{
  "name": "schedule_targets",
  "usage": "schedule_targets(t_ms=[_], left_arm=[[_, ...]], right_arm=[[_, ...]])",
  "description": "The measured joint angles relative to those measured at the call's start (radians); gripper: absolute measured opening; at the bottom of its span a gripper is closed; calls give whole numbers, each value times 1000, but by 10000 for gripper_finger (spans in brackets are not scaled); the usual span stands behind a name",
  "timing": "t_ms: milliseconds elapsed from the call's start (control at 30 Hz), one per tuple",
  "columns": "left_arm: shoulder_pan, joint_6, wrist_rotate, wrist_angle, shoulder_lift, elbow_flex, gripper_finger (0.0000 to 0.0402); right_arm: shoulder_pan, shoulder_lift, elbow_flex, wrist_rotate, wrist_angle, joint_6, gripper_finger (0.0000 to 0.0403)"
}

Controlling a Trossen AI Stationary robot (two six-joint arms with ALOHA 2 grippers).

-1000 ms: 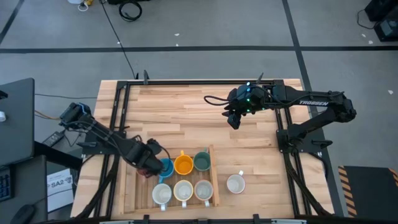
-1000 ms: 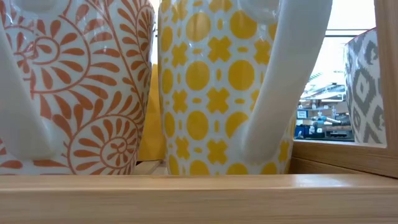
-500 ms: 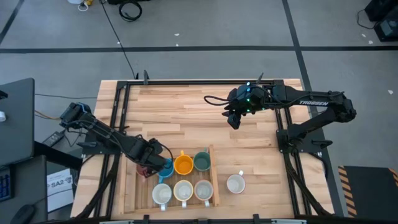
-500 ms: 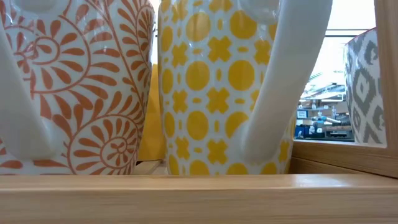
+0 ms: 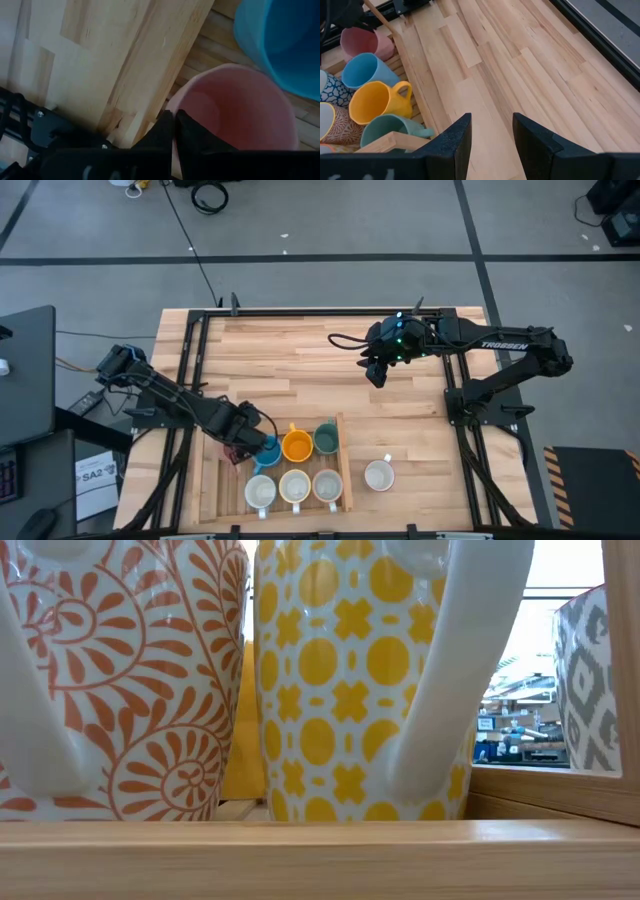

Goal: Place coffee mugs
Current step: Put the pink mug on the shelf

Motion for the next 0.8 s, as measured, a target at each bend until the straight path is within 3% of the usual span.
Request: schedule_targets(t_ms=[800], left_arm=[[-106, -194, -38, -17, -1, 2, 9]], right_arm=[[0, 0, 0, 0, 0, 0, 149]])
